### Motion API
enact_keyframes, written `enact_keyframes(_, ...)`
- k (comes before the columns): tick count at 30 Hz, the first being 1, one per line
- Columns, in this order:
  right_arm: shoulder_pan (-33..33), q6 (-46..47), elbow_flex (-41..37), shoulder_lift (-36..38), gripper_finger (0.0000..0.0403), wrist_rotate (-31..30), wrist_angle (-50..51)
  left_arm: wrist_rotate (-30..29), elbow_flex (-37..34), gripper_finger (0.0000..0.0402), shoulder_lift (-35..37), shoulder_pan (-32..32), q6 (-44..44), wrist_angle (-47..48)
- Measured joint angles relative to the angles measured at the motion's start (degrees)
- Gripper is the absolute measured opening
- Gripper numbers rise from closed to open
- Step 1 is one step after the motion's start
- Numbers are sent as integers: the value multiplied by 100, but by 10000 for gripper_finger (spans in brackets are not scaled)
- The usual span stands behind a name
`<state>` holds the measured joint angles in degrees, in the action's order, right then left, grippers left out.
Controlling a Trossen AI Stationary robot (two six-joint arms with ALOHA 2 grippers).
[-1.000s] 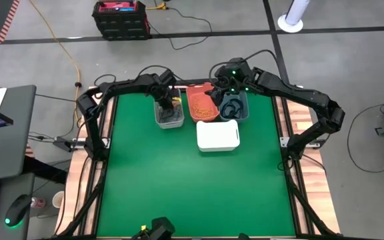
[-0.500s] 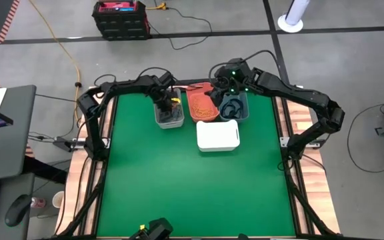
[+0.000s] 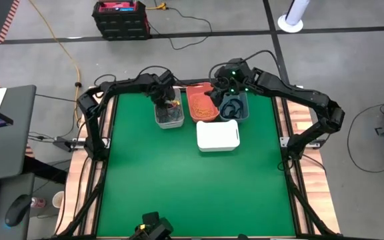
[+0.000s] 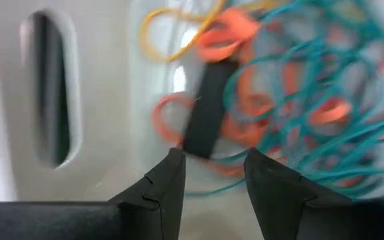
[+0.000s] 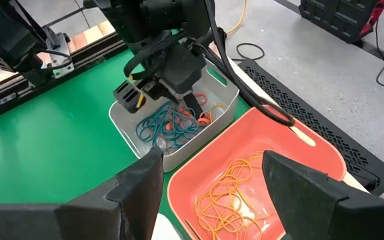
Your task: Sort rubber bands into baskets
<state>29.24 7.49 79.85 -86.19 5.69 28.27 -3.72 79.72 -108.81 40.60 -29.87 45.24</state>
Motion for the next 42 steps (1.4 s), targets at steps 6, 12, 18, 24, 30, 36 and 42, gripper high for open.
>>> enact_keyframes(6,-80,46,0,0,281,0,0,246,-73,144,2,114,-93,-598)
enact_keyframes(12,-223,61,-2,0,281,-94,-2,574,-139,144,2,284,-555,-793)
enact_keyframes(18,-297,63,-2,0,281,-151,-64,619,-444,144,1,369,-888,-1121)
enact_keyframes(24,-298,66,-2,-2,281,-153,-66,628,-728,144,1,361,-952,-1328)
enact_keyframes(30,-298,66,-2,-2,281,-153,-114,647,-774,133,0,330,-978,-1336)
enact_keyframes(36,-298,67,-2,-2,281,-153,-136,661,-766,24,2,330,-873,-1347)
enact_keyframes(42,-262,63,-2,-2,281,-152,-133,620,-262,5,46,330,-446,-708)
